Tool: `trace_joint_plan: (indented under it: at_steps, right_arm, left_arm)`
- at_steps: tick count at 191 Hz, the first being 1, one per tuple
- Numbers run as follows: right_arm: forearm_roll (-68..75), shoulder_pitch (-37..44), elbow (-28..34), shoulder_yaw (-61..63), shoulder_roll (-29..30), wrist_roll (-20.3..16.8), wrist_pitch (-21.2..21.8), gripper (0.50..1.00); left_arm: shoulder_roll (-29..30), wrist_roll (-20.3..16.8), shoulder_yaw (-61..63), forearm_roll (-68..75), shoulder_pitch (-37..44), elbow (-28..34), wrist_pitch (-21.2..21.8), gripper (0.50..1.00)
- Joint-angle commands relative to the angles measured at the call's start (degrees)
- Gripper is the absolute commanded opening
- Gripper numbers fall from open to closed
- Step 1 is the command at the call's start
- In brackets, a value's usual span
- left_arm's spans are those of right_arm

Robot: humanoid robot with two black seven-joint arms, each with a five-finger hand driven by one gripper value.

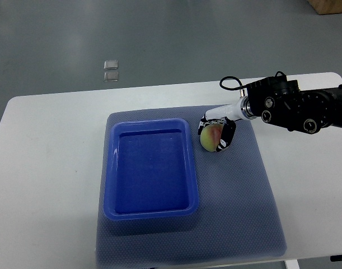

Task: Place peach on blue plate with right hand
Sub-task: 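Lift the peach up off the mat with the right hand, then carry the peach over the blue tray and lower it inside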

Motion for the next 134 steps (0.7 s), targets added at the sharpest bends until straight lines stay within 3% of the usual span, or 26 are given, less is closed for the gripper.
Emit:
trace_joint_plan:
  at_steps: [1, 42, 43, 47, 72, 83, 84, 96, 97, 105, 134]
  right_arm:
    - [-1.17, -0.03, -0.59, -0.02, 0.2, 0.14, -0.5, 0.5]
    - [-0.38, 3.4, 0.56, 0.86, -2.26, 0.32, 1.43, 0.5]
    - [-0.11, 7.4, 2.04, 1.12, -4.87, 0.32, 3.52, 0.5]
    - [-0.11, 9.1, 3.19, 1.21, -6.03, 0.4, 4.59, 0.5]
    - [0.94, 19.3, 10.13, 1.48, -13.59, 0.75, 9.78, 0.5]
    - [1.21, 20.01, 10.58, 1.57, -14.21, 0.76, 10.13, 0.5]
    - [2.34, 23.49, 13.1, 1.57, -17.08, 0.76, 11.78, 0.5]
    - [2.44, 24.31, 13.74, 1.57, -17.64, 0.76, 12.15, 0.5]
    - [2.87, 26.92, 16.44, 1.57, -20.68, 0.76, 13.72, 0.5]
    - [2.88, 28.7, 18.57, 1.57, -22.73, 0.76, 14.44, 0.5]
    - [2.96, 32.4, 23.06, 0.77, -26.25, 0.76, 15.32, 0.5]
  left_arm:
    - [0.0, 0.0, 0.02, 0.0, 0.0, 0.09, -0.02, 1.0]
    - [0.0, 0.0, -0.07, 0.0, 0.0, 0.09, 0.07, 1.0]
    - [0.0, 0.0, -0.07, 0.0, 0.0, 0.09, -0.02, 1.0]
    - [0.0, 0.0, -0.07, 0.0, 0.0, 0.09, 0.07, 1.0]
    - [0.0, 0.0, -0.07, 0.0, 0.0, 0.09, 0.07, 1.0]
    - [0.0, 0.0, -0.07, 0.0, 0.0, 0.09, -0.02, 1.0]
    - [0.0, 0.0, -0.07, 0.0, 0.0, 0.09, -0.02, 1.0]
    - [0.0, 0.0, -0.07, 0.0, 0.0, 0.0, -0.02, 1.0]
    - [0.0, 0.0, -0.07, 0.0, 0.0, 0.0, -0.02, 1.0]
    - [0.0, 0.0, -0.07, 0.0, 0.0, 0.0, -0.02, 1.0]
    - [0.0, 0.0, -0.07, 0.0, 0.0, -0.26, -0.02, 1.0]
